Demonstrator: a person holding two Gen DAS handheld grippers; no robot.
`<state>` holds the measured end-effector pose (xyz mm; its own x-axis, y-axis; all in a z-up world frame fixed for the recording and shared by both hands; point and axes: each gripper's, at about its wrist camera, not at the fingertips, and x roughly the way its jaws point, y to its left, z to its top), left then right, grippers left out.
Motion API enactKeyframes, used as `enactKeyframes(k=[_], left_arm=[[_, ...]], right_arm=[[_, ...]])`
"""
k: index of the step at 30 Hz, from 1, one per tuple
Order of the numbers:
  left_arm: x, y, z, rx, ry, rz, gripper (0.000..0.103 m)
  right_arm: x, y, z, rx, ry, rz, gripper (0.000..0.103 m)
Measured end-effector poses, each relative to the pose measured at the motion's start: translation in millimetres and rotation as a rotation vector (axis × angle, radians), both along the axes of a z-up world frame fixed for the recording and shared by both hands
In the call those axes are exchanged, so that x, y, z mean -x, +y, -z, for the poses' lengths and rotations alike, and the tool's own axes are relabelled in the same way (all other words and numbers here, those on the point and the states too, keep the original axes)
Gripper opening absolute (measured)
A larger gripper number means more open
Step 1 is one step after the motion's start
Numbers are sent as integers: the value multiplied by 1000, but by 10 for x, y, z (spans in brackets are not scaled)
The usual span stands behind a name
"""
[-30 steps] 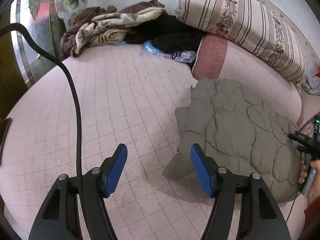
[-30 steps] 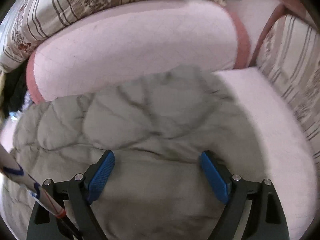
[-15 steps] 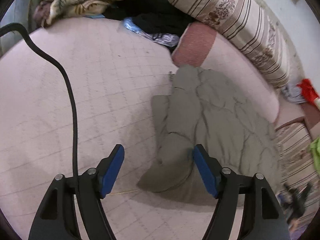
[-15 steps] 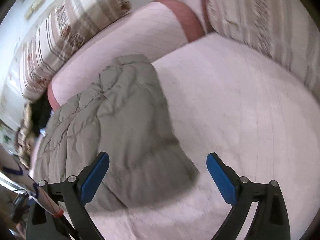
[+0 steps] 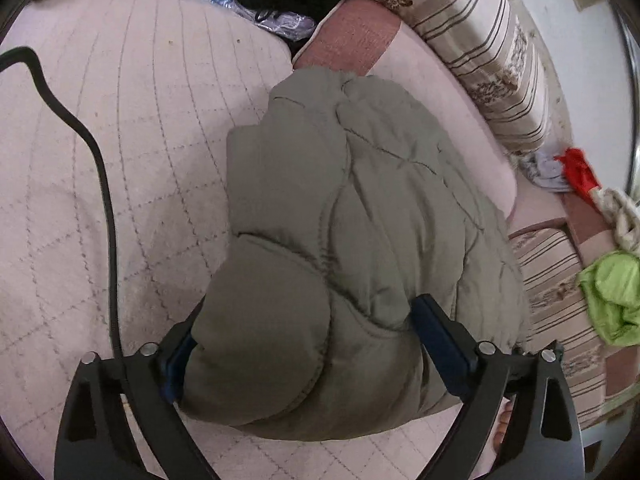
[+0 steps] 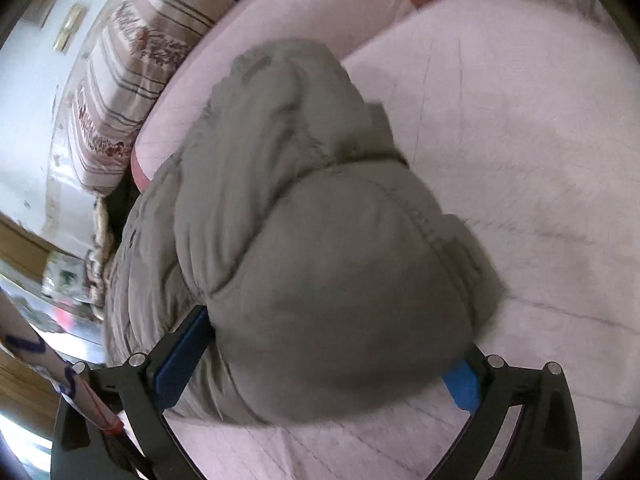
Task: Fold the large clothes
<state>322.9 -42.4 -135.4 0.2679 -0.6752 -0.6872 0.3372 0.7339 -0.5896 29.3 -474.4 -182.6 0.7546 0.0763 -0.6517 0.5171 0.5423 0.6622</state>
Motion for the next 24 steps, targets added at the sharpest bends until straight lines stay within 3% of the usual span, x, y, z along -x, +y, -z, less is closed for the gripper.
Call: enactKeyframes(k=[2, 4, 7, 12, 15, 19, 24], left_arm=[[48, -22, -140, -17, -17, -4, 71], [117, -24, -304, -30, -58, -1, 59], [273, -11, -543, -31, -104, 6, 55], [558, 31, -591, -107, -142, 25, 57], [584, 33, -412, -192, -119, 16, 66], [578, 268, -446, -126, -61, 2, 66], [744, 641, -833, -182, -228, -98, 66]], right_arm=[[-2, -16, 18, -48, -11, 2, 76], [4, 35, -116, -23, -19, -12, 61], [89, 109, -353, 15, -45, -32, 51], [380, 169, -459, 19, -51, -57, 50], [413, 217, -362, 55, 16, -100, 66], [490, 122, -318, 31, 64, -102, 82], [842, 9, -525, 88, 68, 19, 86]])
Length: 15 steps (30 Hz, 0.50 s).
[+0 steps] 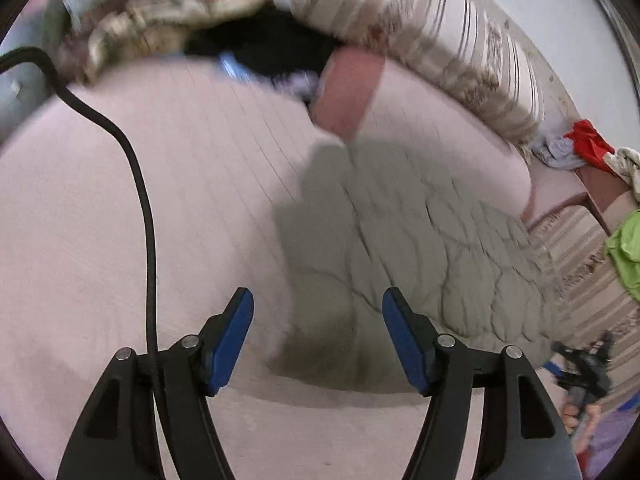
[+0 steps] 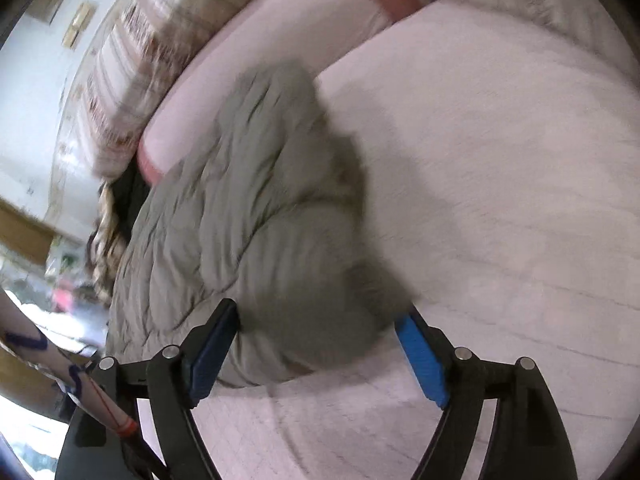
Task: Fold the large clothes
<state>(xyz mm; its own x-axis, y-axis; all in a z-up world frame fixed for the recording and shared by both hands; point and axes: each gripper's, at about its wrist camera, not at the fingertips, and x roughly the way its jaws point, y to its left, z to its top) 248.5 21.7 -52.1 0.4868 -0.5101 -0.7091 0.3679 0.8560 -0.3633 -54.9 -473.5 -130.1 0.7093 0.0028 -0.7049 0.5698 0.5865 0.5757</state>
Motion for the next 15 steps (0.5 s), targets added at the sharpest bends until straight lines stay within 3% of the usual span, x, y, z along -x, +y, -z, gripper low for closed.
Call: enactKeyframes(k=[4, 5, 7, 10, 11, 15], left_arm=[[37, 29, -137, -42, -71, -94, 66], [28, -39, -127, -50, -69, -94, 66], [27, -276, -66, -73, -51, -61, 66], [54, -613, 66, -127, -37, -29, 66], [58, -680, 112, -146, -32, -23, 66], [155, -1037, 310, -357, -116, -24, 71]], right_arm=[[148, 6, -349, 258, 51, 193, 86], [86, 53, -429, 310, 51, 195, 80], [-85, 167, -543, 359, 13, 168, 67], [-448, 341, -536, 365, -30, 74, 66], [-559, 396, -503, 374, -19, 53, 67], [-911, 429, -195, 433, 141, -1, 68]])
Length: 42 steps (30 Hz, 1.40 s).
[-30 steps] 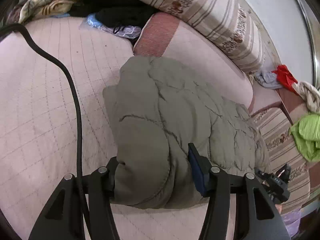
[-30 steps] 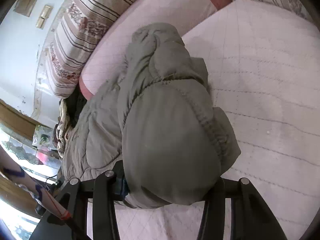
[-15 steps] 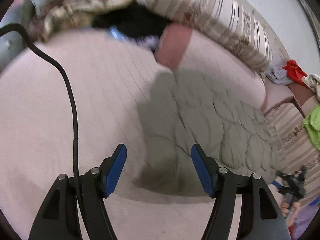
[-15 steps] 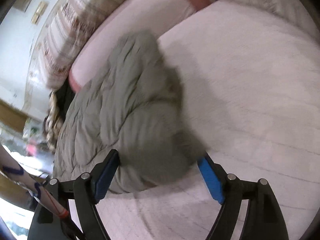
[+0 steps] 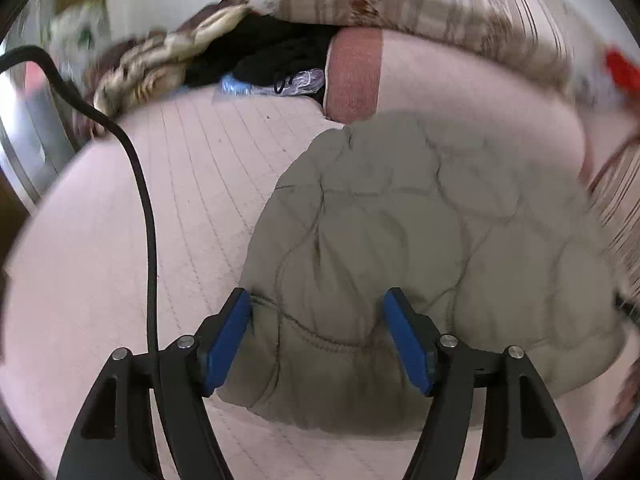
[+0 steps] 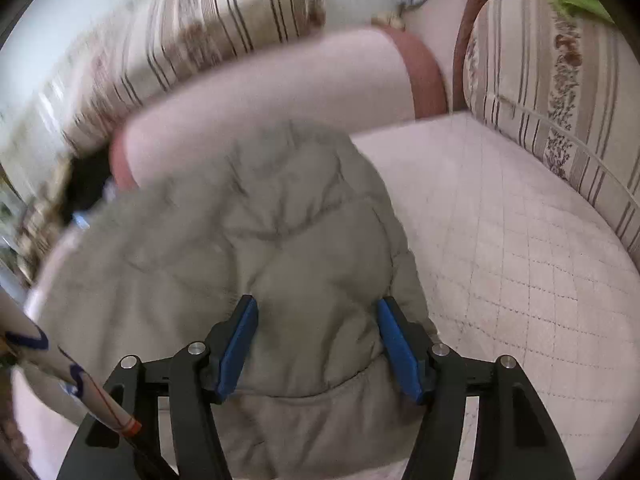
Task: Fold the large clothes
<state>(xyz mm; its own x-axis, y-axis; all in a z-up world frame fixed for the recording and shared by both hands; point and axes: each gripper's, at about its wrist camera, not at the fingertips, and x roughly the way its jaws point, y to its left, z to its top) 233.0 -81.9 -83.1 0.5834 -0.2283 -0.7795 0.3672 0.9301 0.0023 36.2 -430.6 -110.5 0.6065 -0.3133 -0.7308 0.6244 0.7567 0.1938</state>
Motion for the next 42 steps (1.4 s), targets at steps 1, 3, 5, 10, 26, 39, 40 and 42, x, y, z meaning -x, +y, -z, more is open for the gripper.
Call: enactKeyframes(k=[1, 3, 5, 10, 26, 39, 40, 42], left_arm=[[16, -38, 29, -27, -5, 1, 71], [32, -74, 74, -54, -2, -12, 72], [60, -86, 63, -69, -17, -10, 72], [175, 41, -68, -23, -31, -7, 72], [493, 361, -540, -34, -427, -225, 82], [810, 379, -789, 9, -474, -147, 88], [854, 350, -786, 11, -451, -116, 88], [968, 265, -733, -36, -404, -80, 88]], right_arm=[[-46, -71, 113, -26, 41, -7, 68], [-57, -181, 236, -73, 72, -2, 69], [-71, -241, 264, -56, 98, 21, 73], [78, -404, 335, -80, 91, 132, 97], [-401, 1084, -92, 272, 5, -172, 76], [-169, 890, -116, 332, 28, -85, 90], [-117, 916, -123, 335, 26, -82, 90], [-2, 996, -122, 331, 30, -70, 90]])
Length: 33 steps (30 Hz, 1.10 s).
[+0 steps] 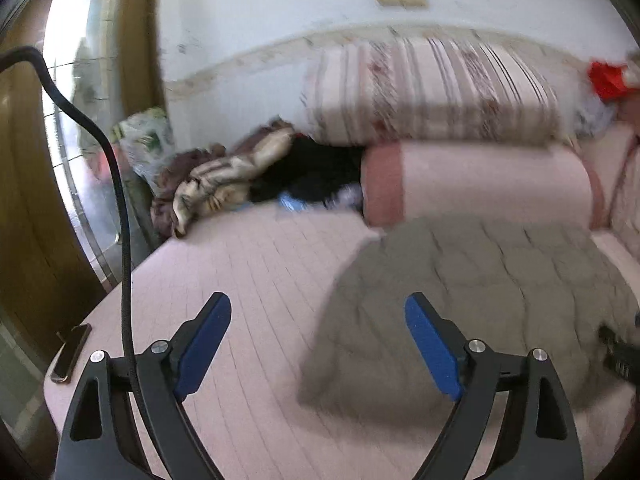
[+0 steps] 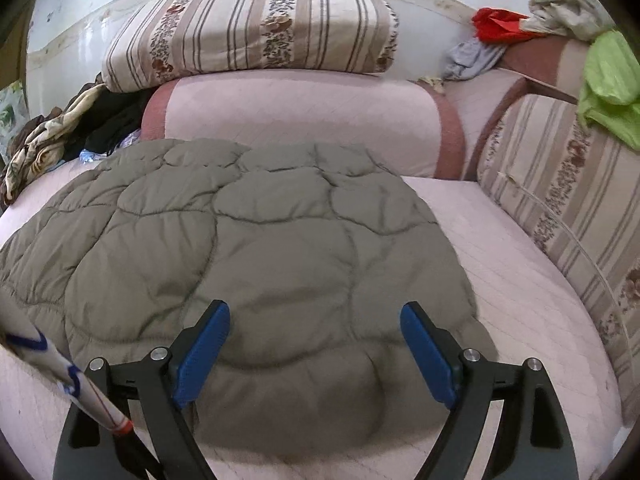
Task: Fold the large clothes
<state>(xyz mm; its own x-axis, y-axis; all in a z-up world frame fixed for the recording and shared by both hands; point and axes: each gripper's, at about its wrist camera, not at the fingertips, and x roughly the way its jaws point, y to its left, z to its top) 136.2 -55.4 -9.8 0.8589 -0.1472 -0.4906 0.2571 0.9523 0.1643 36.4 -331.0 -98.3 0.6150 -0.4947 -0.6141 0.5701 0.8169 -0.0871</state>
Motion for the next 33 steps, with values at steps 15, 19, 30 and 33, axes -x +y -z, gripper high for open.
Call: enactKeyframes(k=[15, 19, 30, 33], left_arm=[[1161, 459, -332, 90, 2, -42, 91], [1356, 539, -367, 84, 53, -5, 91], [1649, 569, -276, 58, 125, 36, 91], [1663, 593, -286, 52, 142, 25, 91]], right_arm=[[925, 700, -304, -51, -86, -20, 90], [1151, 974, -253, -102, -48, -37, 90], [1547, 1330, -186, -130, 51, -31, 90], [1576, 1346, -204, -138, 62, -26, 90]])
